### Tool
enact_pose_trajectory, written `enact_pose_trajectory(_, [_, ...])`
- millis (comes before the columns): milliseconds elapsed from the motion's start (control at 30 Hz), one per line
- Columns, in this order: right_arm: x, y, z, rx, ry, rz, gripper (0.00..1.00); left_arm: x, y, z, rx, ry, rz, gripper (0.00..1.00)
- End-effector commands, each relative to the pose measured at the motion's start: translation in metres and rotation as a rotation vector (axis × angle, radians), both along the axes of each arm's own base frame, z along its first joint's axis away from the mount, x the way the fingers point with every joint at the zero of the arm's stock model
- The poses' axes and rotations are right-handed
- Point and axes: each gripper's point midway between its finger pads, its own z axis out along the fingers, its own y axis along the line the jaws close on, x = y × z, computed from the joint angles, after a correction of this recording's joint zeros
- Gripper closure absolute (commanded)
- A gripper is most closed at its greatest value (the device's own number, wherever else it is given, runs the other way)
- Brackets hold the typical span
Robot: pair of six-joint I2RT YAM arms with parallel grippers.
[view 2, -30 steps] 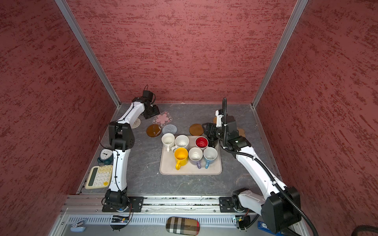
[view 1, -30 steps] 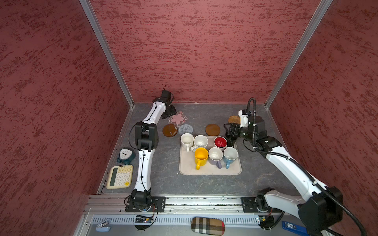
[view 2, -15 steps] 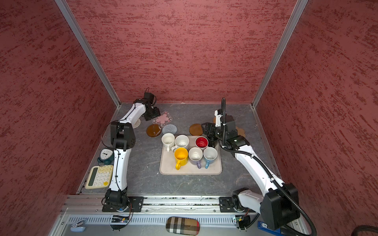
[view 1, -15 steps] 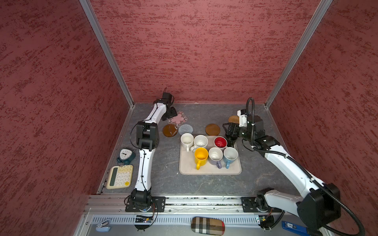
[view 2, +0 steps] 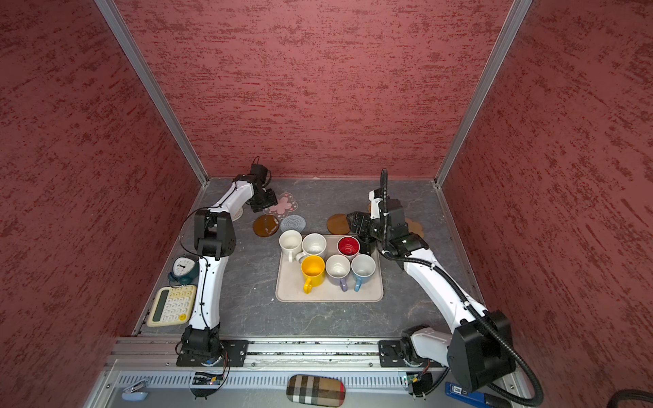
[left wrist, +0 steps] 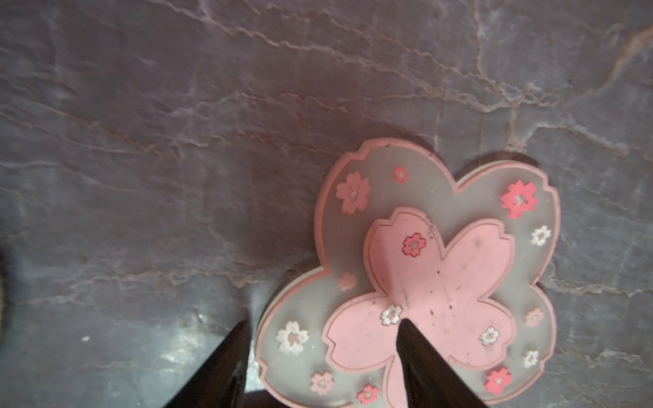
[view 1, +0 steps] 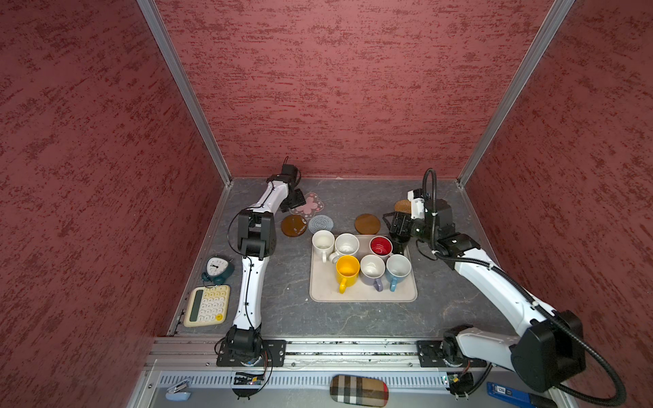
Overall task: Place cups on coasters
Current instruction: Rotate the coaster at the top-center of the table.
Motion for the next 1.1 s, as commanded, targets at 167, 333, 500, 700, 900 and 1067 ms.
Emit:
enact_pose_trajectory(167, [0.003, 0.005, 0.003, 0.019, -0.021, 0.011, 0.17, 0.000, -0.026, -0.011, -0.038, 0.001, -0.007, 0.38])
enact_pose_trajectory(333, [0.001, 0.003, 0.003, 0.011, -0.020, 0.013, 0.17, 0.004, -0.047, -0.013, -0.077, -0.010, -0.009, 0.40])
enact_pose_trajectory(500, [-0.001, 0.002, 0.001, 0.003, -0.019, 0.015, 0.17, 0.006, -0.075, -0.020, -0.121, -0.011, -0.029, 0.40])
enact_pose_trajectory(700, [-0.002, 0.001, -0.001, -0.007, -0.019, 0.015, 0.17, 0.006, -0.113, -0.023, -0.155, -0.023, -0.079, 0.40])
enact_pose_trajectory(900, [0.001, 0.003, -0.002, -0.006, -0.020, 0.019, 0.17, 0.000, -0.141, -0.023, -0.173, -0.028, -0.120, 0.41])
enact_pose_trajectory(1067, [0.003, 0.005, -0.001, -0.004, -0.023, 0.023, 0.17, -0.005, -0.159, -0.018, -0.172, -0.038, -0.159, 0.41])
